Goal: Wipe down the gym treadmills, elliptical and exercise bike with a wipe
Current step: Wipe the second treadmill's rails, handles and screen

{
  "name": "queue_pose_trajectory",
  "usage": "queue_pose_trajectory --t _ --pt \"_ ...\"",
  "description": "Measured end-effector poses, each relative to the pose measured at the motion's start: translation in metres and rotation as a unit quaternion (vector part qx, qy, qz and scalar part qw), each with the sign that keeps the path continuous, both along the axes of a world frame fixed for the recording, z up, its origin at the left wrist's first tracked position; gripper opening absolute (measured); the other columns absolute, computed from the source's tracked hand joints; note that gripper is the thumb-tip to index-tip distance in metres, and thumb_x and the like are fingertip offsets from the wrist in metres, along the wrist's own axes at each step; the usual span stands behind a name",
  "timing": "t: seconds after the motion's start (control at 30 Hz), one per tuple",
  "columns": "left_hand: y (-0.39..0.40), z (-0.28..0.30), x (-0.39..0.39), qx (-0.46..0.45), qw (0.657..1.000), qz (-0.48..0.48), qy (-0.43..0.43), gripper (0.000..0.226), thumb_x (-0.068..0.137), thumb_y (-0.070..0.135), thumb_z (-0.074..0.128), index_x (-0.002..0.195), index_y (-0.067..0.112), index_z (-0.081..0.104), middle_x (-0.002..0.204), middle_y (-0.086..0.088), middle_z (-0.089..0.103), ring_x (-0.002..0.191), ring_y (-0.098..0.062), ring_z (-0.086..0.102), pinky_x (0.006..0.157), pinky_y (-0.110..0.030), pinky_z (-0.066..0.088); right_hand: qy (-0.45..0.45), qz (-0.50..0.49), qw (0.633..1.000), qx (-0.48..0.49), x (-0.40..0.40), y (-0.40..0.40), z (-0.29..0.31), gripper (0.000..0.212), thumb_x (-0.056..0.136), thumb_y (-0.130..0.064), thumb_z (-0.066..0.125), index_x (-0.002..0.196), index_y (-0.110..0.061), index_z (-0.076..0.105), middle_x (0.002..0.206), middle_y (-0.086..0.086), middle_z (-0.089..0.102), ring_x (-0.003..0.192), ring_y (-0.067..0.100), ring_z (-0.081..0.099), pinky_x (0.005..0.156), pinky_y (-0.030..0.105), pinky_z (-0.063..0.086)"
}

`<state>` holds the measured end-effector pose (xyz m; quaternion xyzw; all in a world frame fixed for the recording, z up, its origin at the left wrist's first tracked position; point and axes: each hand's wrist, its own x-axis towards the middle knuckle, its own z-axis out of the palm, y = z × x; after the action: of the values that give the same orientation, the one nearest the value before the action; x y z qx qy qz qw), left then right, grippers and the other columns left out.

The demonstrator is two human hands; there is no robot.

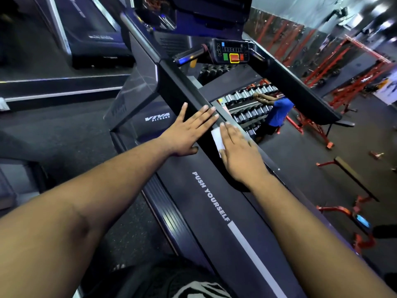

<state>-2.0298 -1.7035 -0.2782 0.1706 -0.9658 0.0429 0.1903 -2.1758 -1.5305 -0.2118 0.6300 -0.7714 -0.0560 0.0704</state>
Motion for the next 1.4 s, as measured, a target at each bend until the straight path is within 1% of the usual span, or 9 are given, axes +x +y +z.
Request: queue_pose_trajectory --t 0.13,0.23,0.4,0.5,0.63,0.77,0.93,1.07,1.4 --pt "-0.006 0.010 -0.001 -0.004 1.000 -0.021 0.000 0.118 0.074 0.041 0.074 0.164 0.019 0.001 0.172 -0.003 0.001 0.158 -0.020 -0.003 0.119 -0.071 -0.002 -0.034 0.020 0.999 0.022 -0.010 -0.007 0.002 0.069 0.104 -0.036 0.034 0.162 -0.021 0.001 0.171 0.000 0.003 0.157 0.019 0.007 0.118 0.053 0.033" --pt "-0.014 0.008 0.003 0.003 1.000 -0.017 -0.012 0.121 0.077 0.045 0.075 0.163 0.024 -0.006 0.172 0.001 -0.005 0.158 -0.018 -0.007 0.118 -0.071 -0.004 0.042 0.018 0.999 -0.016 -0.004 0.037 -0.006 0.072 0.102 -0.028 0.044 0.162 -0.019 0.007 0.170 0.001 0.008 0.156 0.021 0.015 0.111 0.057 0.040" --pt "-0.015 0.004 0.004 0.010 1.000 -0.015 -0.006 0.126 0.074 0.045 0.078 0.163 0.024 -0.010 0.172 0.001 -0.008 0.157 -0.017 -0.010 0.120 -0.068 -0.004 0.211 -0.015 0.977 0.017 0.016 0.028 -0.015 0.070 0.104 -0.028 0.024 0.160 -0.010 -0.013 0.169 0.013 -0.014 0.156 0.032 -0.006 0.112 0.079 0.002" --pt "-0.015 -0.003 0.005 0.008 1.000 -0.008 0.006 0.127 0.073 0.044 0.078 0.163 0.022 -0.009 0.171 -0.003 -0.011 0.157 -0.019 -0.011 0.121 -0.066 -0.003 0.323 0.020 0.942 0.090 0.033 0.000 -0.028 0.073 0.099 -0.037 0.013 0.157 -0.006 -0.019 0.162 0.016 -0.031 0.150 0.037 -0.028 0.108 0.081 -0.009" --pt "-0.022 -0.010 0.015 0.010 1.000 0.015 0.005 0.129 0.073 0.043 0.078 0.161 0.022 -0.015 0.171 -0.003 -0.015 0.157 -0.020 -0.011 0.121 -0.065 -0.004 0.396 0.046 0.904 0.157 0.040 -0.012 -0.033 0.072 0.104 -0.043 0.014 0.156 -0.005 -0.021 0.162 0.016 -0.032 0.147 0.037 -0.034 0.106 0.078 -0.020" --pt "-0.032 -0.012 0.020 0.010 0.999 0.033 -0.010 0.130 0.074 0.042 0.077 0.160 0.021 -0.018 0.170 -0.004 -0.017 0.157 -0.021 -0.013 0.120 -0.066 -0.006 0.330 0.038 0.936 0.112 0.026 0.017 -0.018 0.067 0.103 -0.029 0.013 0.157 -0.009 -0.022 0.162 0.011 -0.035 0.150 0.033 -0.030 0.113 0.074 -0.010" --pt "-0.045 -0.008 0.021 0.014 0.999 0.047 -0.016 0.131 0.075 0.042 0.077 0.160 0.021 -0.020 0.169 -0.003 -0.020 0.157 -0.019 -0.014 0.119 -0.067 -0.008 0.125 0.027 0.992 0.013 0.011 -0.012 -0.005 0.074 0.101 -0.033 0.042 0.163 -0.021 0.004 0.171 0.006 0.003 0.156 0.026 0.010 0.115 0.068 0.025" --pt "-0.049 0.001 0.018 0.002 0.999 0.039 -0.023 0.128 0.075 0.042 0.076 0.161 0.019 -0.016 0.170 -0.004 -0.016 0.157 -0.020 -0.013 0.119 -0.069 -0.006 -0.010 0.039 0.999 0.027 0.000 -0.066 0.005 0.076 0.100 -0.033 0.043 0.161 -0.029 -0.002 0.170 0.000 0.001 0.157 0.021 0.005 0.118 0.055 0.031" --pt "-0.064 0.004 0.011 0.006 1.000 0.018 -0.015 0.124 0.073 0.038 0.076 0.163 0.022 -0.009 0.172 0.002 -0.006 0.157 -0.017 -0.010 0.118 -0.071 -0.006 -0.026 0.009 1.000 0.001 -0.003 -0.022 0.001 0.080 0.097 -0.036 0.044 0.161 -0.025 -0.004 0.170 -0.003 0.002 0.156 0.020 0.009 0.113 0.054 0.039"
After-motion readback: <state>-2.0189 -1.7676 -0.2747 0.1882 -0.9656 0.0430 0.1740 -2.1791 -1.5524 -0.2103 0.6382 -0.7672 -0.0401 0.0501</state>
